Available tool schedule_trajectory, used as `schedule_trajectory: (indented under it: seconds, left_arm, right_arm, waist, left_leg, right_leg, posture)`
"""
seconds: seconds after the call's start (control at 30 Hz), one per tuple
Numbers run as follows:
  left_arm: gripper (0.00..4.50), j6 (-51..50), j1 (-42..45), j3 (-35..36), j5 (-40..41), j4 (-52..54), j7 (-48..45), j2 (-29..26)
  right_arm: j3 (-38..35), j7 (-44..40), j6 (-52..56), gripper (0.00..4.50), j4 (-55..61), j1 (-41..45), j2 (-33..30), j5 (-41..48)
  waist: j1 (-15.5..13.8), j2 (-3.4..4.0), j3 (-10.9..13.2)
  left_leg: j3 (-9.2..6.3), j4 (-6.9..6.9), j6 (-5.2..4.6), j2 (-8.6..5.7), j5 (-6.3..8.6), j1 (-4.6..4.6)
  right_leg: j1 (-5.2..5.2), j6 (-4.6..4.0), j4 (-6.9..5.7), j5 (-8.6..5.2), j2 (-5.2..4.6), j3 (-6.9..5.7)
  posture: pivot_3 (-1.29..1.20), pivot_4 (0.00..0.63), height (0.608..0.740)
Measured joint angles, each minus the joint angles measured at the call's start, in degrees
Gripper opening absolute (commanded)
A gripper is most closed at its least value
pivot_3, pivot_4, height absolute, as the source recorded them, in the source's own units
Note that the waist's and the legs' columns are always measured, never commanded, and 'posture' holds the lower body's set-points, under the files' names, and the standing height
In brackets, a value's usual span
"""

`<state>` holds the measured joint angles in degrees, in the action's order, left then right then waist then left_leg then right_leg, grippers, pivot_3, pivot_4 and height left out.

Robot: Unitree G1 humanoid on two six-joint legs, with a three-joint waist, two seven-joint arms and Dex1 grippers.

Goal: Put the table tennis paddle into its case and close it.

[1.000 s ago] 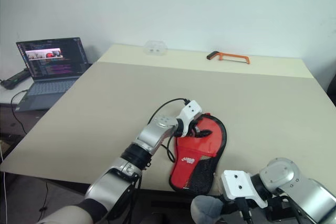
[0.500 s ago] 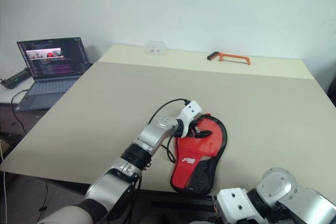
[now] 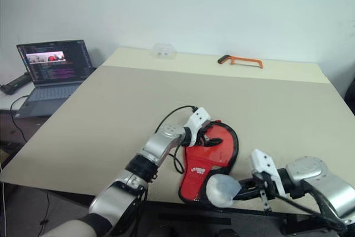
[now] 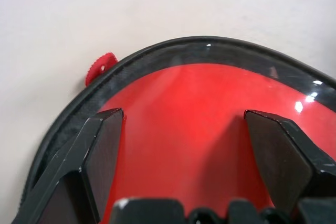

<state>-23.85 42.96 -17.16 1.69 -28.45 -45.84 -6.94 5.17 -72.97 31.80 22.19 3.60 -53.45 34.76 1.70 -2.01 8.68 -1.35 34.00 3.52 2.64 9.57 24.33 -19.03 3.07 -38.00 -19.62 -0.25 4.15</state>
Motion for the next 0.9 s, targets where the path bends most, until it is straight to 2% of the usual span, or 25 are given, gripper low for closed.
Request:
schedule_trajectory:
  seconds: [0.13,0.3,0.43,0.53,0.63,0.7,0.8,0.9]
  left_arm:
    - [4.02,-2.2,-4.2,1.2,4.7,7.7,-6.2,-2.3]
    - [4.02,-4.8,-8.1,1.3,7.8,16.9,-12.2,-8.7]
    - [4.02,-6.0,-9.6,2.5,10.7,23.8,-15.0,-14.1]
    - [4.02,-5.8,-12.3,4.7,12.7,29.0,-17.9,-20.8]
    - [4.02,-6.5,-17.7,11.3,17.0,34.4,-21.6,-29.6]
    - [4.02,-9.2,-23.0,18.3,22.5,39.2,-24.8,-36.3]
    - [4.02,-10.8,-29.4,27.8,26.5,42.2,-28.2,-45.2]
    - [4.02,-10.3,-36.1,34.5,27.3,42.1,-30.0,-49.8]
  right_arm:
    - [-0.6,-1.1,1.6,2.71,-2.9,-0.1,0.0,0.9]
    - [-0.6,-2.2,2.8,4.48,-5.2,-0.1,0.0,1.0]
    - [-0.5,-3.3,3.8,4.48,-6.0,0.0,-0.2,1.0]
    - [-1.3,-3.8,4.7,4.48,-7.0,-0.2,-0.6,1.6]
    - [-6.4,-3.9,5.9,4.48,-8.1,-2.4,-1.3,3.7]
    - [-11.4,-3.9,6.5,4.48,-7.8,-5.5,-2.9,4.9]
    - [-19.4,-3.4,8.0,4.48,-7.2,-9.3,-4.6,7.0]
    - [-26.6,-4.5,8.6,4.48,-5.2,-15.3,-5.8,7.6]
  waist:
    - [-0.1,0.37,0.3]
    - [0.0,0.58,1.1]
    - [-0.1,0.54,1.5]
    - [0.2,0.54,1.6]
    - [0.2,0.60,1.8]
    - [0.1,0.60,1.9]
    - [0.1,0.60,2.0]
    - [-0.3,0.65,2.0]
  left_leg:
    - [-0.07,0.02,0.00,-0.02,-0.01,0.40]
    - [-0.08,0.04,0.00,-0.02,-0.01,0.44]
    - [-0.09,0.06,0.01,-0.02,-0.01,0.45]
    - [-0.08,0.04,0.01,0.03,-0.01,0.45]
    - [-0.07,0.02,0.01,0.07,-0.01,0.51]
    - [-0.06,0.01,0.01,0.08,-0.01,0.58]
    - [-0.05,0.02,0.02,0.07,0.00,0.54]
    - [-0.06,0.02,0.01,0.07,0.00,0.54]
  right_leg:
    - [-0.30,-0.24,-0.03,0.14,0.02,-0.12]
    - [-0.39,-0.22,-0.11,0.13,0.03,-0.13]
    - [-0.39,-0.18,-0.11,0.11,0.02,-0.14]
    - [-0.44,-0.20,-0.11,0.12,0.04,-0.13]
    - [-0.55,-0.25,-0.15,0.13,0.06,-0.14]
    - [-0.59,-0.26,-0.12,0.12,0.02,-0.15]
    - [-0.57,-0.24,-0.11,0.09,-0.04,-0.16]
    - [-0.58,-0.09,-0.10,-0.04,-0.12,-0.20]
  posture:
    - [0.00,0.150,0.740]
    - [0.00,0.150,0.740]
    - [0.00,0.150,0.740]
    - [0.00,0.150,0.740]
    - [0.00,0.150,0.740]
    - [0.00,0.150,0.740]
    - [0.00,0.150,0.740]
    - [0.00,0.150,0.740]
